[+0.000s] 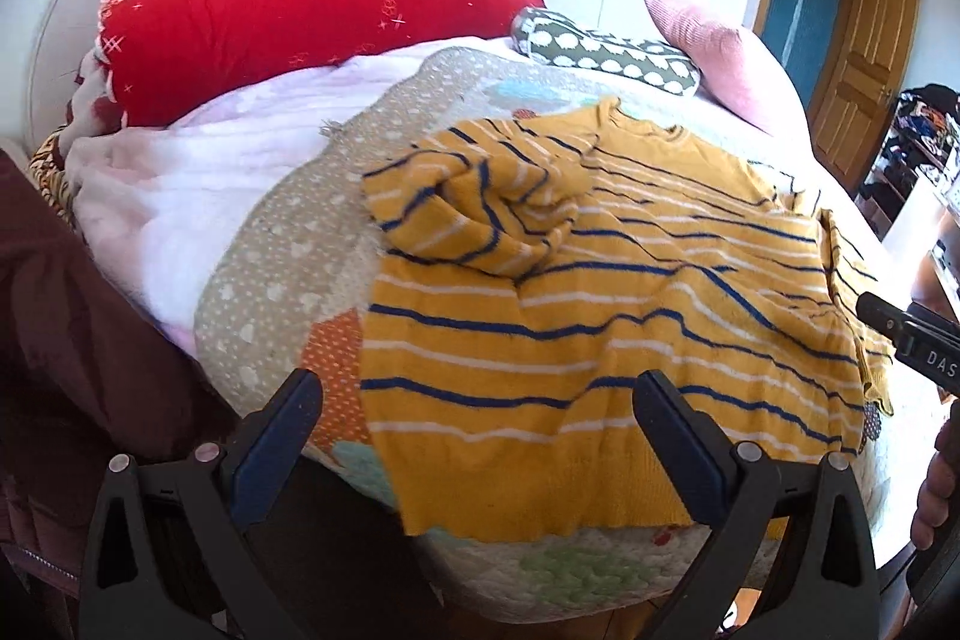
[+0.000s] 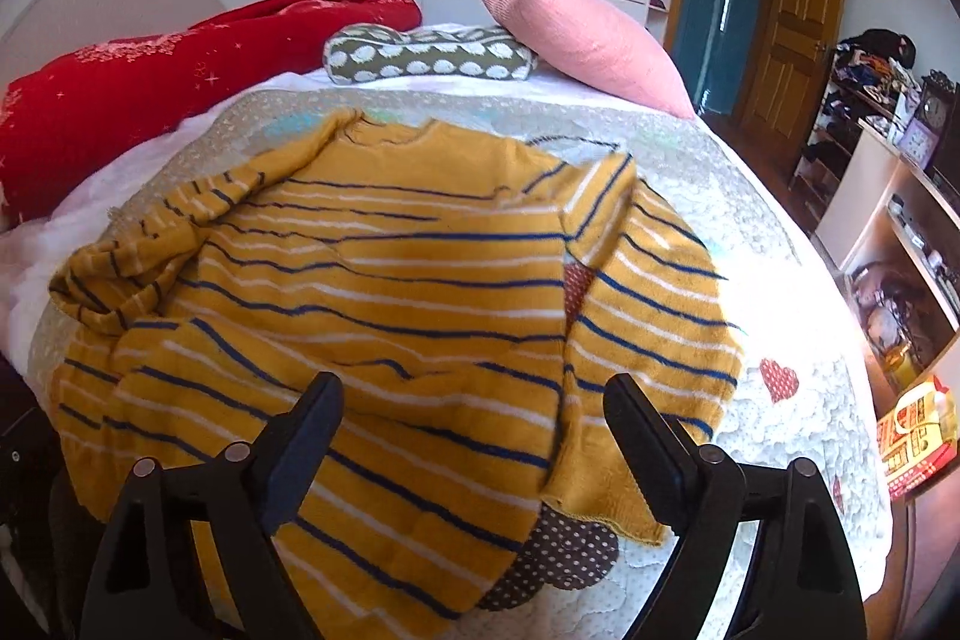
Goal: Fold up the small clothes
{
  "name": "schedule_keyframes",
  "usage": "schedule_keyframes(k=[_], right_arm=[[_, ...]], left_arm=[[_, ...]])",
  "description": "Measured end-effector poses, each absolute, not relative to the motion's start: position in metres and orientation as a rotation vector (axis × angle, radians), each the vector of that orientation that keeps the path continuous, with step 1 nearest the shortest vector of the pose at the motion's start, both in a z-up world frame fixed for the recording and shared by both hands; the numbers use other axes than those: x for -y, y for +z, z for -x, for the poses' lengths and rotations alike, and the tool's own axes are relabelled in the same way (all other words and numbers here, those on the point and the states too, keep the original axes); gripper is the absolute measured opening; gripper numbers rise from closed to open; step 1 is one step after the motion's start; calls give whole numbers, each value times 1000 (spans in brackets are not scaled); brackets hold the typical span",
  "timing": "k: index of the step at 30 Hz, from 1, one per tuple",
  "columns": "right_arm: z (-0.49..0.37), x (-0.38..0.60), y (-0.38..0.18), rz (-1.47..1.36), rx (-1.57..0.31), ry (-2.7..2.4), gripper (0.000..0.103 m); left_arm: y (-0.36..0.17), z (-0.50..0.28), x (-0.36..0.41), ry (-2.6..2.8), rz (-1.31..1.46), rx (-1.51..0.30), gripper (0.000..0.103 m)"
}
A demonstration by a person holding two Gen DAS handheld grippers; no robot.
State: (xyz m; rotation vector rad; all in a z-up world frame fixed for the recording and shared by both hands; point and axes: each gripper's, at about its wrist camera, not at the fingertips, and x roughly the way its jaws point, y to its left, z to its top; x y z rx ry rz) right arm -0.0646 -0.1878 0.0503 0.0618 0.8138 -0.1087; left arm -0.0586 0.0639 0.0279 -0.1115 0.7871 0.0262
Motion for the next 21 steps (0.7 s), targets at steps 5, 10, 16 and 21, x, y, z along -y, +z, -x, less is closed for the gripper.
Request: schedule_keyframes(k=[5,10,16,21], right_arm=[[23,136,67,-98,-901,126,49],[-50,91,45,-297,-1016,315,37],[-114,40,3,-359,-1115,335,37],[-114,7,13,-278,-1096,429,4]], left_arm=[[39,67,-108,112,160,-749,103],[43,77,-136,150,178,-721,103],[46,82,-150,139,198,-696,103],[46,90,-166,149,224,-672,103]])
